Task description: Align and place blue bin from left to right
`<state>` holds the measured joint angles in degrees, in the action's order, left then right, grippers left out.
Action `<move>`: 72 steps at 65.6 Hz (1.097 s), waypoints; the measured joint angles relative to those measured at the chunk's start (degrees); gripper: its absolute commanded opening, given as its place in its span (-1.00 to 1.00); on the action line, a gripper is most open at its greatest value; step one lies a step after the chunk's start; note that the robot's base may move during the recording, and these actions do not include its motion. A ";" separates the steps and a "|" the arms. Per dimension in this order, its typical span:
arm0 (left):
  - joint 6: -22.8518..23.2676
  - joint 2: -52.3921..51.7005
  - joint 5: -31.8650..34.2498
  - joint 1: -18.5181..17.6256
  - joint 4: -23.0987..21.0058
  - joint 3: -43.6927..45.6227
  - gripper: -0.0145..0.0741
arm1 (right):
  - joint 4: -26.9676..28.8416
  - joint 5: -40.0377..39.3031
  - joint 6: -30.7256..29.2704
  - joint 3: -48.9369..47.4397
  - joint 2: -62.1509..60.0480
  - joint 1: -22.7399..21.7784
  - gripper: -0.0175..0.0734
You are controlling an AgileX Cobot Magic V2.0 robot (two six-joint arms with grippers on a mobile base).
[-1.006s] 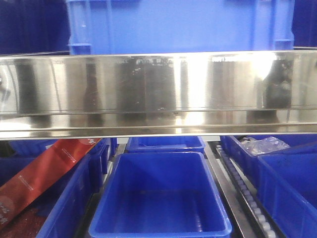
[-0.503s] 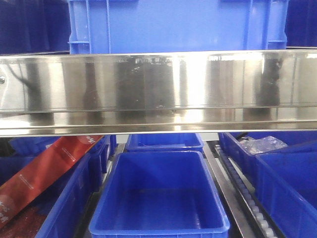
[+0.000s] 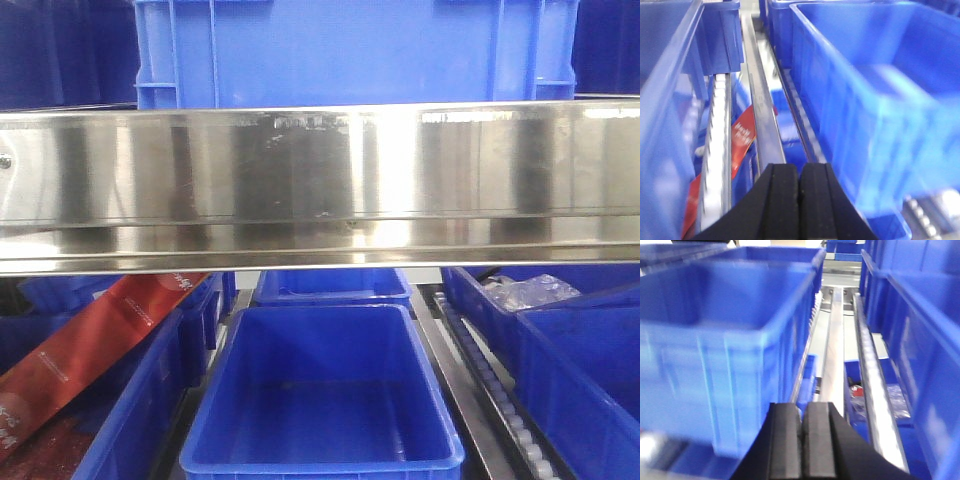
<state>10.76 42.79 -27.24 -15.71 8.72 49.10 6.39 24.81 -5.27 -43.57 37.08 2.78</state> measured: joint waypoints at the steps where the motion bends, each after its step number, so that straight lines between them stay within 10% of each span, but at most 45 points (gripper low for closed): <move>1: 0.00 -0.95 0.89 0.00 0.00 -1.28 -0.85 | -0.18 -0.41 0.00 0.99 -0.77 0.00 -0.96; 21: 0.22 -17.52 14.16 0.10 0.00 -21.45 -0.85 | -2.69 -11.24 -0.32 19.11 -16.07 0.00 -0.96; 72: -0.95 -20.81 15.10 0.63 -0.14 -23.24 -0.85 | -2.69 -14.87 -0.43 20.15 -17.30 0.00 -0.97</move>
<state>9.81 21.98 -12.14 -15.08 8.58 25.87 3.71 9.94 -5.69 -23.42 19.79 2.78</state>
